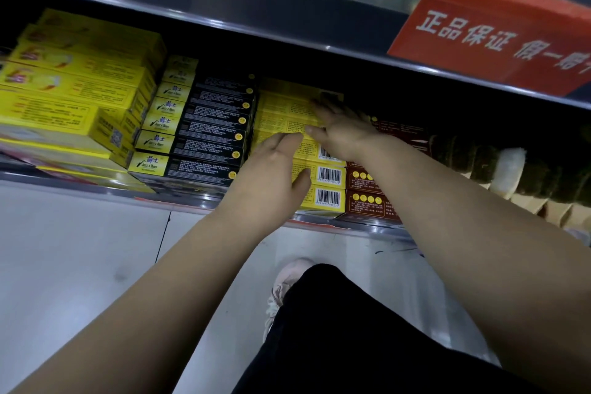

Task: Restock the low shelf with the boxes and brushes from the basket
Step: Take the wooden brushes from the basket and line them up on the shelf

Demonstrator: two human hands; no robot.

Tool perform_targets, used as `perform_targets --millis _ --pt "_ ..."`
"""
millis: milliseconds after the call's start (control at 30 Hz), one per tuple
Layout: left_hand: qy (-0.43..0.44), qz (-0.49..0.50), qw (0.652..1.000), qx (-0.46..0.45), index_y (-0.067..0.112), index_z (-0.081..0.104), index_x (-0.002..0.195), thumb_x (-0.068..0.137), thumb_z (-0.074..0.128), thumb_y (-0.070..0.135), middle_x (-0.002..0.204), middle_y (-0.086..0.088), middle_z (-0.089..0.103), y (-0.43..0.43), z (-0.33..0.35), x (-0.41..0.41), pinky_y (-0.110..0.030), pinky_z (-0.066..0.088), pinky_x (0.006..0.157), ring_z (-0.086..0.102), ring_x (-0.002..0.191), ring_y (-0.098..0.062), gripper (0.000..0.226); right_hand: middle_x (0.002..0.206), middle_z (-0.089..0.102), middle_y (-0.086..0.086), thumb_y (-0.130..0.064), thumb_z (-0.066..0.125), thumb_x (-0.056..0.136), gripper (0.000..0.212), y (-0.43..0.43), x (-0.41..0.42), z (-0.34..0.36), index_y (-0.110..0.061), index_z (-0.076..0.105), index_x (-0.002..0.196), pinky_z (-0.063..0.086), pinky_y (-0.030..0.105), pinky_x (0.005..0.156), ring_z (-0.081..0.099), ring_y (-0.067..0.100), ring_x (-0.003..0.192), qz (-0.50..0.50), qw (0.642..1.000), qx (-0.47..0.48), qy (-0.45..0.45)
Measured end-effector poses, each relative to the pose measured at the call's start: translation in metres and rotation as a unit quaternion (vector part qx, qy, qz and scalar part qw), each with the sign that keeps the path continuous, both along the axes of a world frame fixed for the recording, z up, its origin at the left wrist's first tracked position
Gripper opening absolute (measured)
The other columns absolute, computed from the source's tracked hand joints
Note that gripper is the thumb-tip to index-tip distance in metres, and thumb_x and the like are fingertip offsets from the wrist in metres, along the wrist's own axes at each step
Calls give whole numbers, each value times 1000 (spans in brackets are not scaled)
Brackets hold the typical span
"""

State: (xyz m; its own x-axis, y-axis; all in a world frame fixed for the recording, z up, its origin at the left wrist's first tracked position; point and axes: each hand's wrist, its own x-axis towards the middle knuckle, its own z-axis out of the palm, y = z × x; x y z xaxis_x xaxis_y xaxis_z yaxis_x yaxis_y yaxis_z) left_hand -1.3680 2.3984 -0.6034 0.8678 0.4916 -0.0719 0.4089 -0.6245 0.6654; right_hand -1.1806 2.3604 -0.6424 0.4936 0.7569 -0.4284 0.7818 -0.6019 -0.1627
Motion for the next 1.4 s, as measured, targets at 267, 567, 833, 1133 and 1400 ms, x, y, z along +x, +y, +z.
perform_targets --millis 267,567,833,1133,1400 --pt "-20 65 994 88 7 24 147 86 62 28 153 -10 26 43 13 -54 -26 11 113 17 143 -23 75 157 18 7 -36 52 94 72 14 -57 47 -19 11 151 27 29 111 27 23 140 -65 970 73 224" --pt "169 -6 970 175 9 -4 150 86 64 27 159 -6 -5 77 -13 -85 -34 4 117 -1 146 -22 94 131 53 11 12 44 89 47 30 -131 44 -7 43 132 37 37 108 50 25 120 -228 834 161 476" --pt "52 10 986 159 4 28 145 83 61 -4 154 -12 26 78 -25 -92 -33 11 116 22 142 -29 70 145 38 7 11 50 88 64 18 -137 40 -9 28 144 41 30 102 44 23 128 -228 847 178 446" --pt "-111 71 987 87 9 54 131 81 62 -7 139 -1 49 55 1 -138 -22 31 106 41 132 -15 53 125 53 12 -14 56 93 46 9 -137 69 -8 38 134 50 26 85 60 23 105 -218 882 142 394" --pt "-253 285 924 46 18 64 103 86 54 -2 101 3 64 95 28 -205 1 36 79 58 94 -7 28 108 59 0 -18 56 93 31 43 -146 134 -20 49 123 49 22 82 60 12 95 -31 925 59 373"
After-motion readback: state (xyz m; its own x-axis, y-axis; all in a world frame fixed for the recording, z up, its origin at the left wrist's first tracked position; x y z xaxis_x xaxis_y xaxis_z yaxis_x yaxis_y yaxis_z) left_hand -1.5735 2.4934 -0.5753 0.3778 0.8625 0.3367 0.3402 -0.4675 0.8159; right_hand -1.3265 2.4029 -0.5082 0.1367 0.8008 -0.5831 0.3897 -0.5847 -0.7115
